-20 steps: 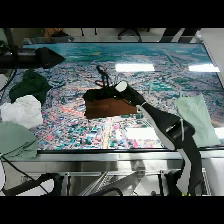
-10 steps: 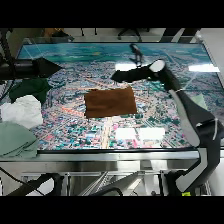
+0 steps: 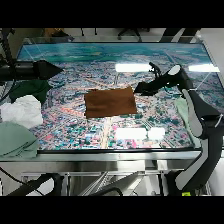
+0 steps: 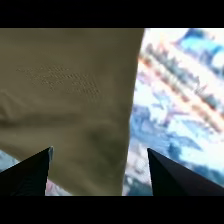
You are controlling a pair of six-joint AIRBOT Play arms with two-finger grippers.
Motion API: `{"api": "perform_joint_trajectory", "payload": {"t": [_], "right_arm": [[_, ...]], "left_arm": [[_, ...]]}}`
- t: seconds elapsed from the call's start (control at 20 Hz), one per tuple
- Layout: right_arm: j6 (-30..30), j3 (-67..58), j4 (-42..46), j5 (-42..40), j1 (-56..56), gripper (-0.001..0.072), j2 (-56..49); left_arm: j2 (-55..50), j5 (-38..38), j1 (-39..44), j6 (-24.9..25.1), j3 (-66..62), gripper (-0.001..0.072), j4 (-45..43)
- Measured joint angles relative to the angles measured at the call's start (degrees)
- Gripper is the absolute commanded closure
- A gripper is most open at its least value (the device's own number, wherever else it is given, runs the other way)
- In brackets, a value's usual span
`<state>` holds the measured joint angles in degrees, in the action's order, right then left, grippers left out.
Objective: Fold the shirts.
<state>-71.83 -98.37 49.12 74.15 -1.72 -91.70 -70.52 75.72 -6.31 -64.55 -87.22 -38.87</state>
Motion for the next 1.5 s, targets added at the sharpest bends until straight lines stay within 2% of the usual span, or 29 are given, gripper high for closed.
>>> {"api": "perform_joint_trajectory", "payload": {"t": [0.2, 0.25, 0.35, 0.4, 0.45, 0.55, 0.7, 0.95, 1.2, 1.5], "right_arm": [[0.79, 0.15, -0.11, 0.59, -2.73, 0.0051, -3.87], [0.96, 0.13, -0.76, 0.61, -3.26, 0.0128, -4.50], [1.36, 0.09, -1.33, 0.50, -4.46, 0.0178, -5.55], [1.60, 0.07, -1.20, 0.48, -4.96, 0.0339, -5.84], [1.90, 0.07, -0.83, 0.31, -5.35, 0.0532, -6.10], [2.73, 0.09, -0.59, -0.13, -5.97, 0.0698, -6.51], [5.05, -0.17, -4.72, -0.22, -6.29, 0.0697, -5.53], [6.29, -6.34, -9.35, 0.09, -2.69, 0.0698, 2.01], [2.23, -14.16, -10.45, -0.79, 9.40, 0.0698, 9.44], [-5.20, -16.92, -10.60, -1.55, 28.96, 0.0698, 13.68]], "left_arm": [[0.00, 0.44, 0.00, 0.13, 0.00, 0.0694, -0.02], [0.00, 0.46, 0.00, 0.11, 0.00, 0.0693, -0.02], [0.00, 0.59, 0.00, 0.11, 0.00, 0.0693, -0.02], [0.00, 0.61, 0.00, 0.11, 0.00, 0.0694, -0.04], [0.00, 0.61, 0.00, 0.11, 0.00, 0.0693, -0.04], [0.00, 0.63, 0.00, 0.11, 0.02, 0.0693, -0.04], [0.00, 0.85, 0.00, 0.09, 0.04, 0.0694, -0.04], [0.02, 1.60, 0.00, -0.04, 0.04, 0.0693, -0.04], [0.02, 1.88, 0.00, -0.04, 0.04, 0.0693, -0.04], [0.02, 2.54, 0.00, 0.00, 0.04, 0.0693, -0.07]]}}
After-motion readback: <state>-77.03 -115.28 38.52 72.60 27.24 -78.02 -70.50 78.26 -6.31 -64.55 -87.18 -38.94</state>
